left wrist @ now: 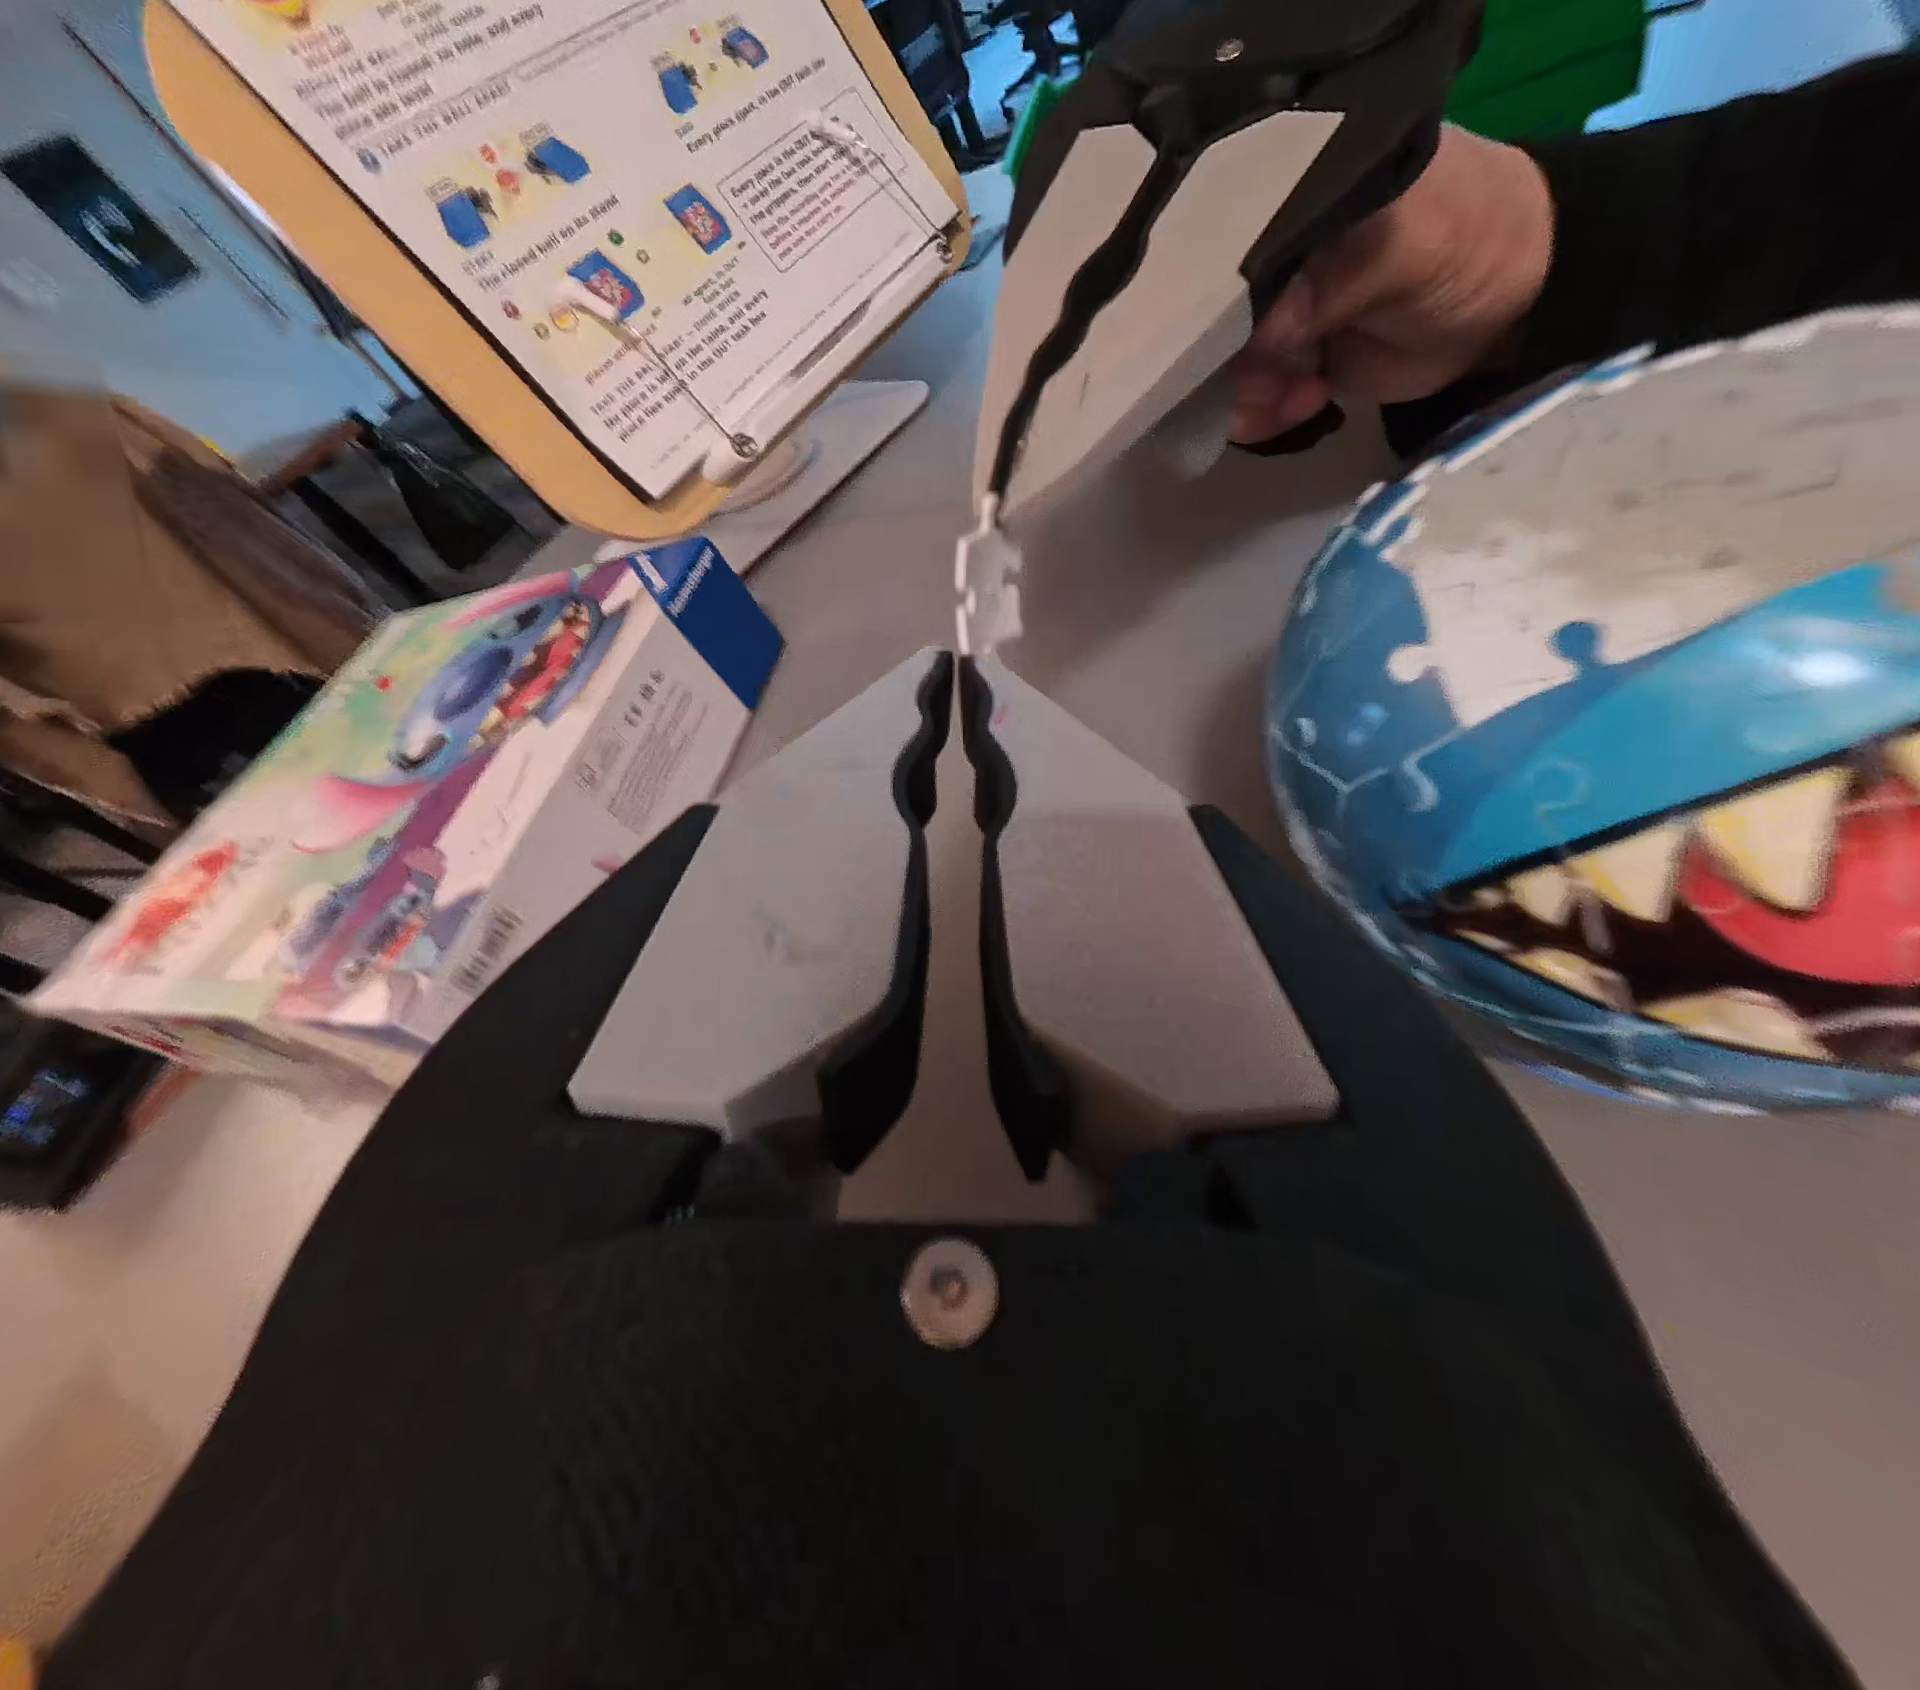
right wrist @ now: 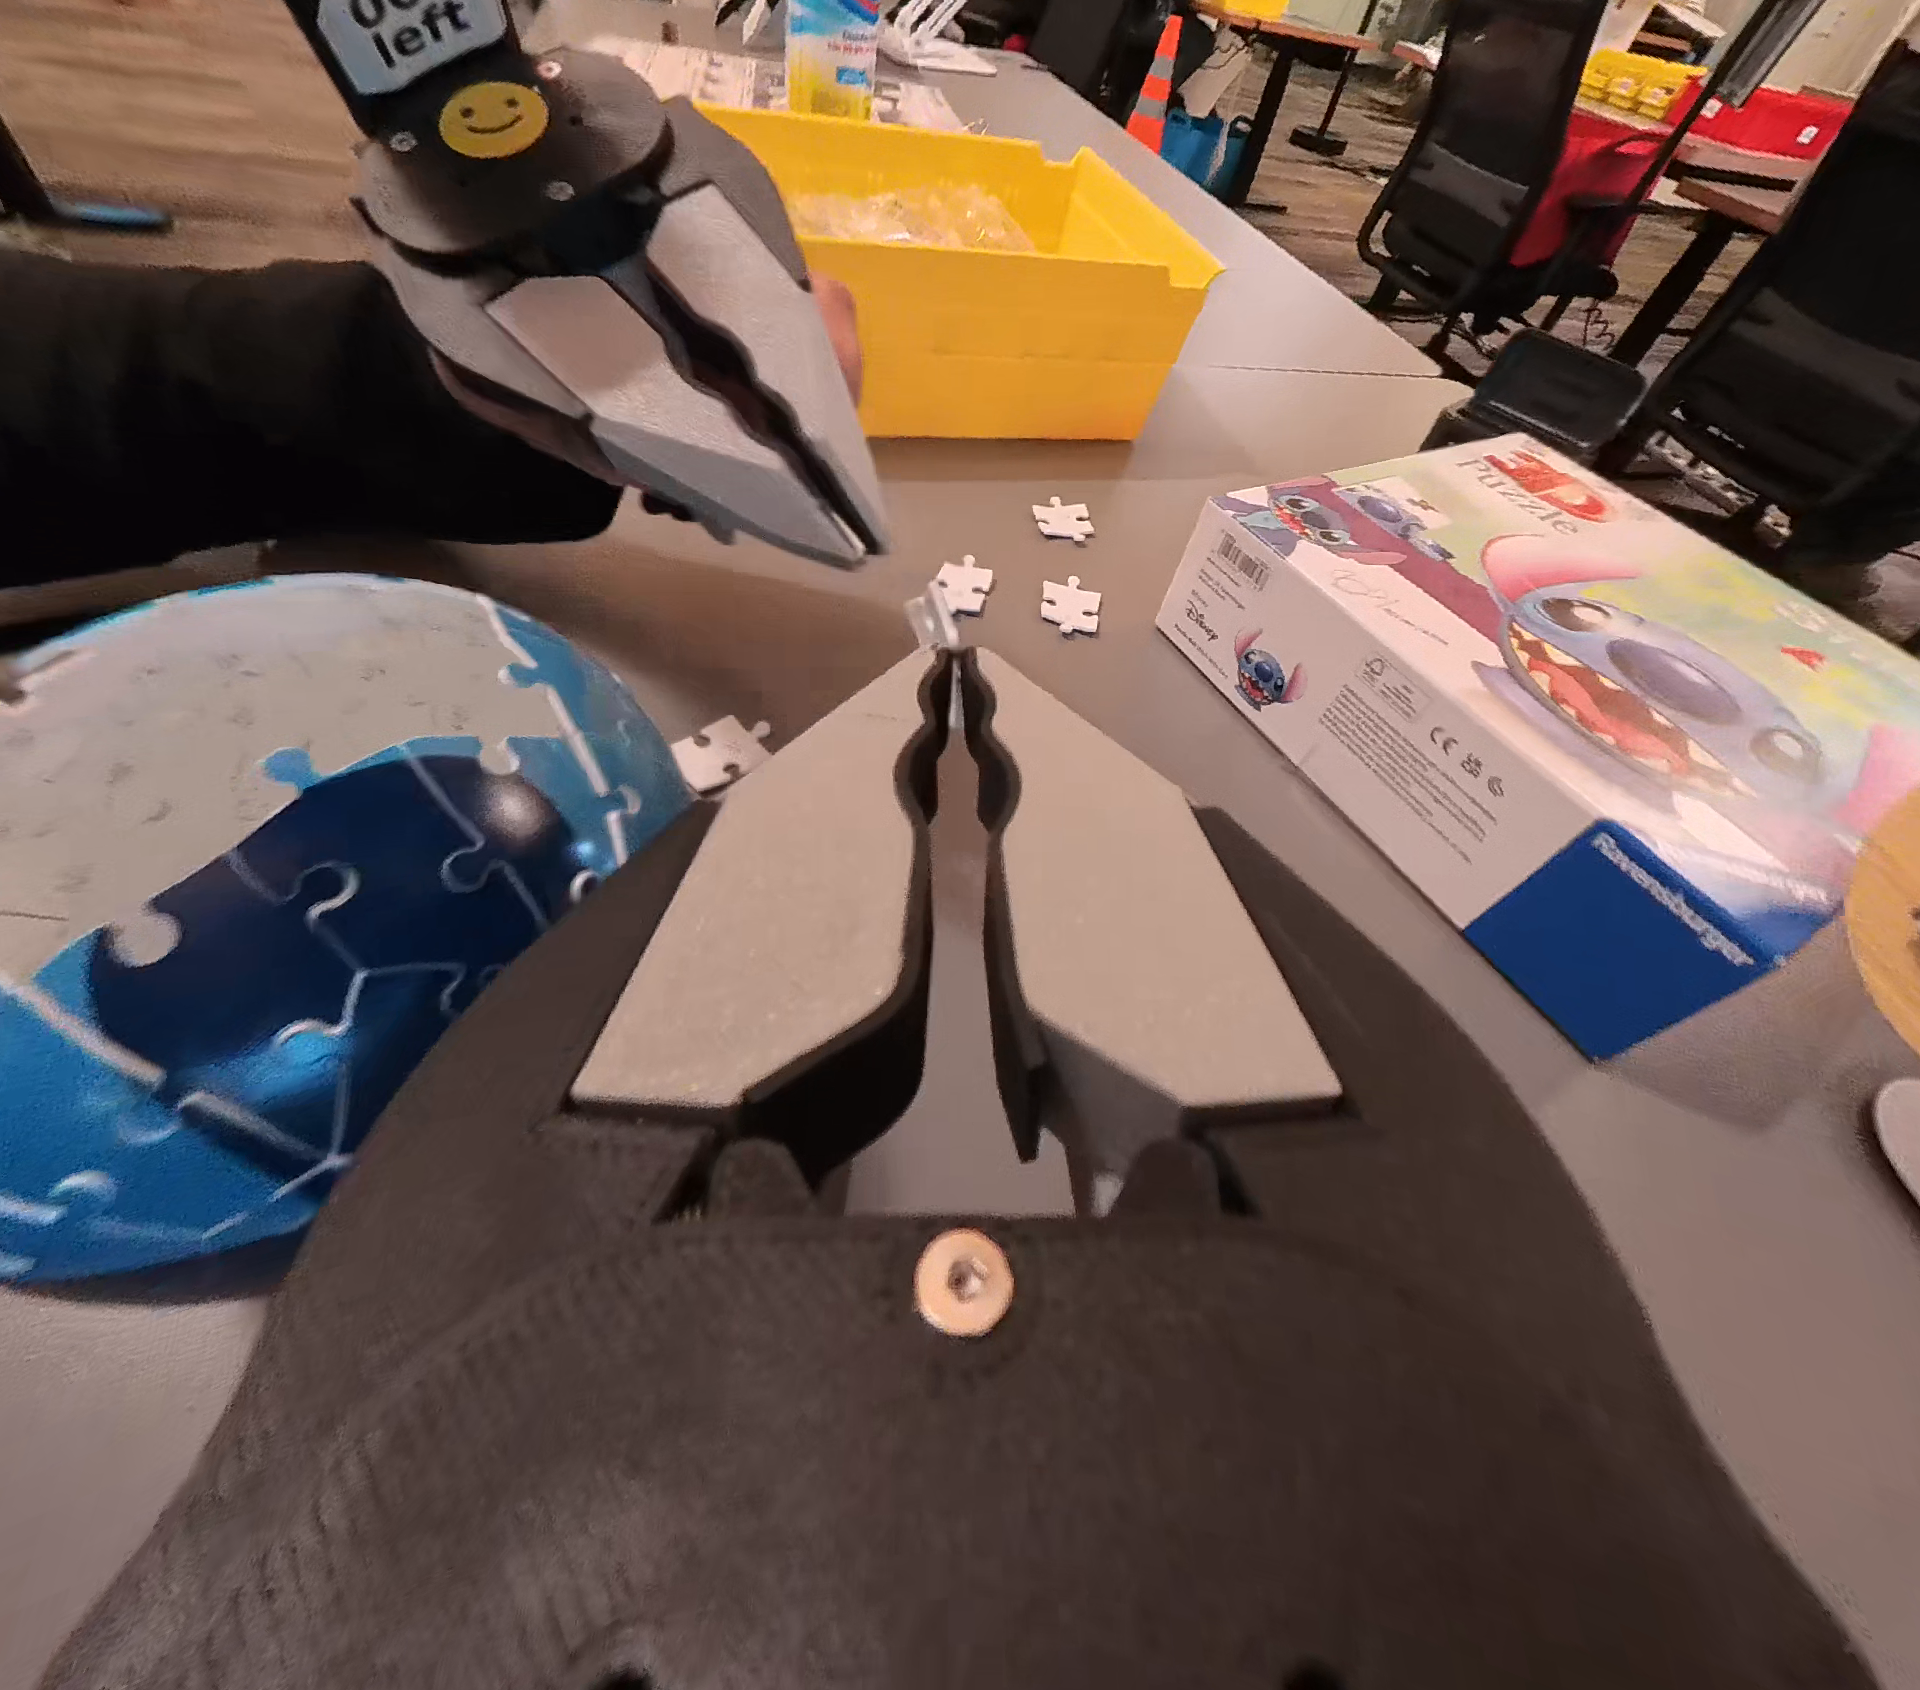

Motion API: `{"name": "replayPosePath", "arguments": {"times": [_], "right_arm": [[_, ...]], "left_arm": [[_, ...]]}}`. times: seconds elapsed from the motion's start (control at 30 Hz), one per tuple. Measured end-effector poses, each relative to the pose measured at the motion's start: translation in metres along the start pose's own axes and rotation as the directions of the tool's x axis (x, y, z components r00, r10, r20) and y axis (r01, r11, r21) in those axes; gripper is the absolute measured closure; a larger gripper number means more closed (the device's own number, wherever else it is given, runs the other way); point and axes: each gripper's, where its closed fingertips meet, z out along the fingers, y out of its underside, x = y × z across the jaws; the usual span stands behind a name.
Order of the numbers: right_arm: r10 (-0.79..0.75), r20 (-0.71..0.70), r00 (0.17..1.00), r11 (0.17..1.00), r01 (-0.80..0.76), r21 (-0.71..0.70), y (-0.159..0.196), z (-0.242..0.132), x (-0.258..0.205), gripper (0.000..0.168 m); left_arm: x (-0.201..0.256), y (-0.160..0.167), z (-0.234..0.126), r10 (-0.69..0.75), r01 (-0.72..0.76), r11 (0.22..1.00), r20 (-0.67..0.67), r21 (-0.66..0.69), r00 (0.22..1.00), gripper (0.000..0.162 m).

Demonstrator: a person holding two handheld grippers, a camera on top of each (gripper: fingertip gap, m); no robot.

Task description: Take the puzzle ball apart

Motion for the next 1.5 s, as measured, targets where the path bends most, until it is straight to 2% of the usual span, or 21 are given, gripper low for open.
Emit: {"name": "replayPosePath", "arguments": {"times": [0.13, 0.23, 0.37, 0.47, 0.7, 0.8, 0.87, 0.97, 1.1, 1.17, 1.27, 1.33, 1.5], "right_arm": [[0.068, -0.014, 0.998, 0.996, -0.067, 0.057, -0.004, -0.03, -0.004, 0.168], [0.124, 0.0, 0.992, 0.987, -0.123, 0.108, -0.008, -0.055, -0.014, 0.168], [0.215, -0.012, 0.977, 0.966, -0.211, 0.149, -0.007, -0.077, -0.022, 0.168], [0.252, -0.073, 0.965, 0.964, -0.244, 0.108, 0.009, -0.087, -0.023, 0.168], [0.408, -0.134, 0.903, 0.895, -0.425, -0.134, 0.075, -0.09, -0.017, 0.168], [0.483, -0.071, 0.873, 0.842, -0.485, -0.237, 0.098, -0.082, -0.025, 0.168], [0.479, -0.037, 0.877, 0.845, -0.472, -0.25, 0.101, -0.075, -0.028, 0.168], [0.414, -0.044, 0.909, 0.859, -0.406, -0.312, 0.111, -0.07, -0.028, 0.16], [0.299, -0.073, 0.951, 0.869, -0.303, -0.391, 0.126, -0.068, -0.023, 0.166], [0.281, -0.064, 0.958, 0.862, -0.281, -0.422, 0.132, -0.067, -0.024, 0.161], [0.256, -0.036, 0.966, 0.876, -0.248, -0.414, 0.128, -0.069, -0.028, 0.149], [0.221, 0.026, 0.975, 0.908, -0.196, -0.371, 0.117, -0.074, -0.037, 0.132], [-0.001, 0.157, 0.988, 0.979, 0.033, -0.202, 0.08, -0.09, -0.071, 0.092]], "left_arm": [[0.018, -0.005, -0.037, -0.116, 0.115, 0.993, -0.079, -0.015, 0.99, 0.127], [0.038, -0.002, -0.068, -0.064, 0.065, 0.998, -0.133, 0.0, 0.989, 0.1], [0.064, -0.003, -0.085, -0.038, 0.042, 0.999, -0.144, 0.03, 0.989, 0.086], [0.088, 0.006, -0.079, -0.035, 0.035, 0.999, -0.169, -0.002, 0.985, 0.079], [0.115, 0.032, -0.058, -0.035, 0.015, 0.995, -0.198, -0.1, 0.98, 0.07], [0.113, 0.027, -0.052, -0.077, 0.064, 0.995, -0.193, -0.073, 0.978, 0.07], [0.112, 0.027, -0.048, -0.083, 0.071, 0.995, -0.193, -0.07, 0.978, 0.064], [0.115, 0.025, -0.047, -0.07, 0.059, 0.997, -0.204, -0.057, 0.977, 0.065], [0.118, 0.023, -0.045, -0.057, 0.048, 0.998, -0.217, -0.044, 0.974, 0.066], [0.118, 0.022, -0.043, -0.056, 0.048, 0.998, -0.226, -0.042, 0.973, 0.065], [0.119, 0.022, -0.041, -0.057, 0.049, 0.998, -0.239, -0.042, 0.969, 0.064], [0.118, 0.024, -0.041, -0.051, 0.04, 0.998, -0.24, -0.051, 0.969, 0.063], [0.119, 0.032, -0.04, 0.038, -0.056, 0.996, -0.238, -0.068, 0.97, 0.064]]}}
